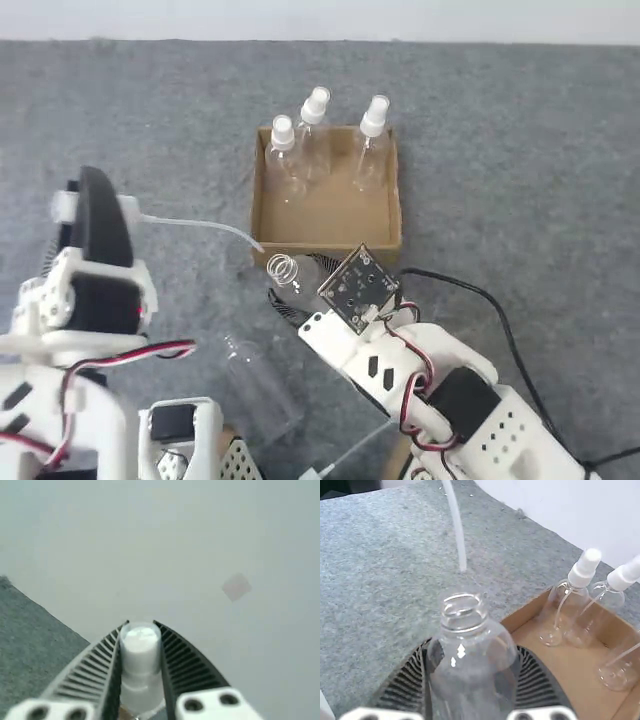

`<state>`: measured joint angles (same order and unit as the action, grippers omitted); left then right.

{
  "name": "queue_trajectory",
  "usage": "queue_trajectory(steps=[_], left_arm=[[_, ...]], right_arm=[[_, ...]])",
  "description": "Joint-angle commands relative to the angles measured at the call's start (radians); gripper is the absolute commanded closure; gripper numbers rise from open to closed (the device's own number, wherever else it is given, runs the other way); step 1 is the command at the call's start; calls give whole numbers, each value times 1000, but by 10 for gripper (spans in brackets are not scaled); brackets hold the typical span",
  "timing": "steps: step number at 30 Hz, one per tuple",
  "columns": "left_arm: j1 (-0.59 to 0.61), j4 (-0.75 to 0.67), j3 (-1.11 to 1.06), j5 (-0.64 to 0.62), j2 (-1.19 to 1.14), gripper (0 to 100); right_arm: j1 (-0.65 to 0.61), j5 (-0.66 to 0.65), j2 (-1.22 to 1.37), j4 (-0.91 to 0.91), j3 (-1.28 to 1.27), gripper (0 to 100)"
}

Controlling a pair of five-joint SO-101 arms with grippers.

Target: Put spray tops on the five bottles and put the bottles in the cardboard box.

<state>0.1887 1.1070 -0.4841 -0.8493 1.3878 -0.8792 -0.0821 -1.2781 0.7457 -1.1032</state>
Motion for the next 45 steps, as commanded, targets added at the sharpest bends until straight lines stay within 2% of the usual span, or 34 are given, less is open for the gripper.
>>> queue_trajectory(steps=[1,8,20,26,29,36,42,45], left_arm=[[-91,-14,-30,-3,3,990],[-98,-3,-44,41,3,990],[-103,6,-154,44,5,990],[-302,2,-228,121,5,990],[-362,2,-254,130,5,990],[-422,0,-308,130,5,990],[-427,0,-323,141,5,989],[-427,0,-348,256,5,988]], right_arm=[[-10,-9,-21,-91,-40,992],[-10,-11,-28,-131,-75,992],[-5,-11,-28,-133,-75,992],[-5,-11,-28,-133,-77,992],[-5,-11,-28,-133,-78,992],[-5,-11,-28,-130,-78,992],[-5,-11,-28,-125,-80,992],[-5,-11,-28,-124,-80,992]])
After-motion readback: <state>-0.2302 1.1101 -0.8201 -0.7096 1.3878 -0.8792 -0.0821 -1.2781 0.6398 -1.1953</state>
